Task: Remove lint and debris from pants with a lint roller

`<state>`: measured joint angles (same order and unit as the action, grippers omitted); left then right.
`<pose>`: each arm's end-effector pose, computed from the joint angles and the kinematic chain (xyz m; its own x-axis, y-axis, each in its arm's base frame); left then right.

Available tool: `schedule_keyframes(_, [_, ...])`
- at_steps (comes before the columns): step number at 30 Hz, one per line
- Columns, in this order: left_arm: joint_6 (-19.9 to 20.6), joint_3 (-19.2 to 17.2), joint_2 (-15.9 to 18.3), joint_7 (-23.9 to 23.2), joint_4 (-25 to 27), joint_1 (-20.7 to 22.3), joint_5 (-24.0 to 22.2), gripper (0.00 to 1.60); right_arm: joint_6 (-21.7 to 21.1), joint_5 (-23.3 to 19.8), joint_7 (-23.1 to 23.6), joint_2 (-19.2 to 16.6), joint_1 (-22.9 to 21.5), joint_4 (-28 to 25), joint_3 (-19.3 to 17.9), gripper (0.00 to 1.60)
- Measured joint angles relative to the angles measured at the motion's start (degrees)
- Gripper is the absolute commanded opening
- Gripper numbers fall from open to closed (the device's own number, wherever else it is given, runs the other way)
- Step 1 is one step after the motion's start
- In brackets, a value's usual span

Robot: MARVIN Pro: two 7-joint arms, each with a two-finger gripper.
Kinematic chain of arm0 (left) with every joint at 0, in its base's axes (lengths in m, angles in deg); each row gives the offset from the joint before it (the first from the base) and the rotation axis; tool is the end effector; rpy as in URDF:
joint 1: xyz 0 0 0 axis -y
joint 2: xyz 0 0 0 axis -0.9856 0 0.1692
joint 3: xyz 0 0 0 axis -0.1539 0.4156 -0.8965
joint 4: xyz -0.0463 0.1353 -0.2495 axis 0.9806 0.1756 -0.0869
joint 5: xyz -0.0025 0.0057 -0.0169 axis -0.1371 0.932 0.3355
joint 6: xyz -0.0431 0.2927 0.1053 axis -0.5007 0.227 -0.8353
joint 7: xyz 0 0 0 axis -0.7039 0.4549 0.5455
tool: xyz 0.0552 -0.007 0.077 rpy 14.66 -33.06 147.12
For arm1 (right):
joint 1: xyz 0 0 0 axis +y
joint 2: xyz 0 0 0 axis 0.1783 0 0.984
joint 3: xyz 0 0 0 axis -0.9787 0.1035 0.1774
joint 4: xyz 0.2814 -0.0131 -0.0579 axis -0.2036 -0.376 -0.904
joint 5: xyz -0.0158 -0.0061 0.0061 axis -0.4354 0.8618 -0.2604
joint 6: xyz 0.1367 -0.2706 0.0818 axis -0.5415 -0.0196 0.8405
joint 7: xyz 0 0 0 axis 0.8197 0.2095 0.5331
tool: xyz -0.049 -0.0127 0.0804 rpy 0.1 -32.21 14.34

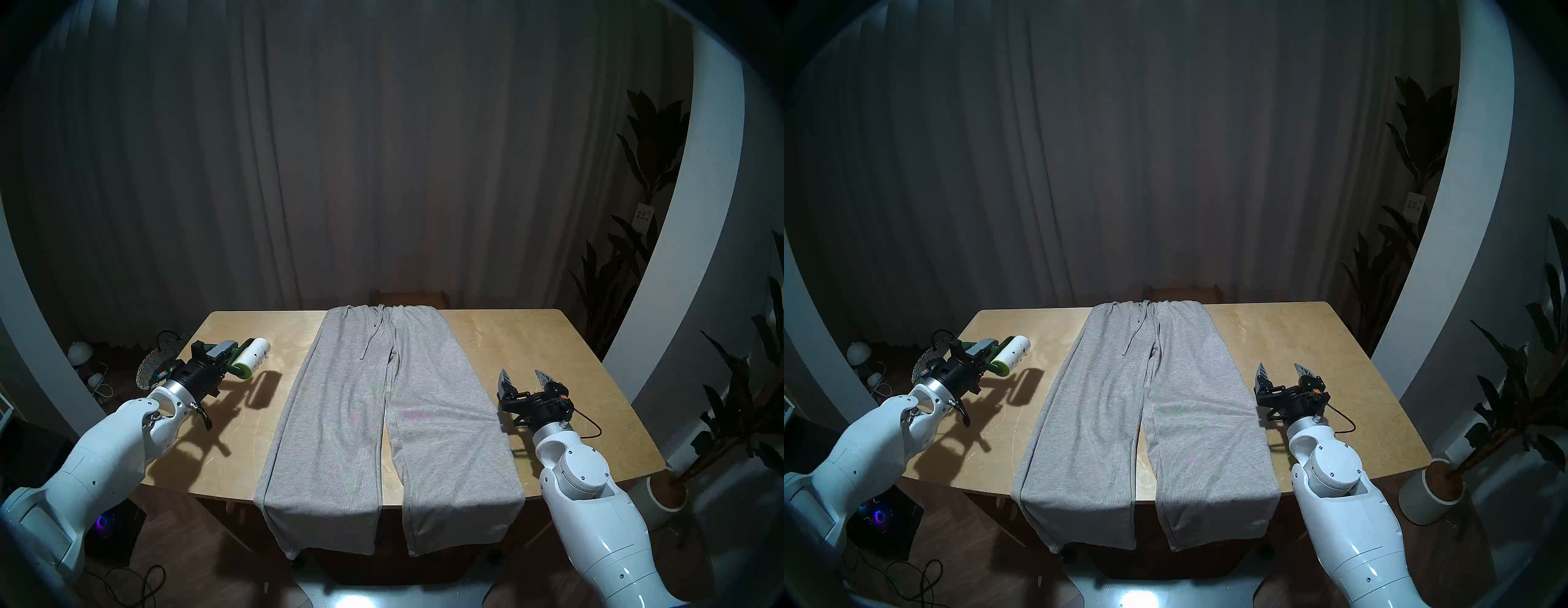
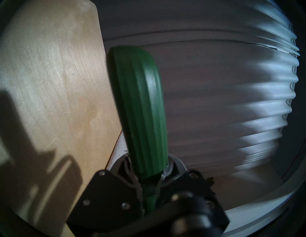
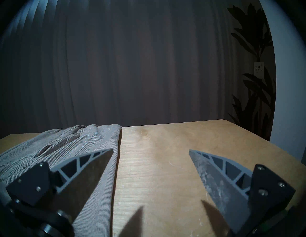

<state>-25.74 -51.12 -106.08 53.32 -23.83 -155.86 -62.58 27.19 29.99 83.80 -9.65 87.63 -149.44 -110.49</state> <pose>0.4306 0.2361 -0.3288 0.2936 0.9486 0.1183 0.0091 -0.1265 0.9919 0.3799 -0.0750 -0.3559 0.0362 -0.0785 0.9963 0.0108 -0.9968 -0.0790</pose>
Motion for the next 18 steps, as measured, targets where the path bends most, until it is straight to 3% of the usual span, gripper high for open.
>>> schedule_keyframes(18, [2.12, 0.23, -2.03, 1.92, -8.41, 2.77, 2.54, 0.00, 0.33, -0.27, -1.14, -0.27, -0.27, -0.23, -1.07, 1.60])
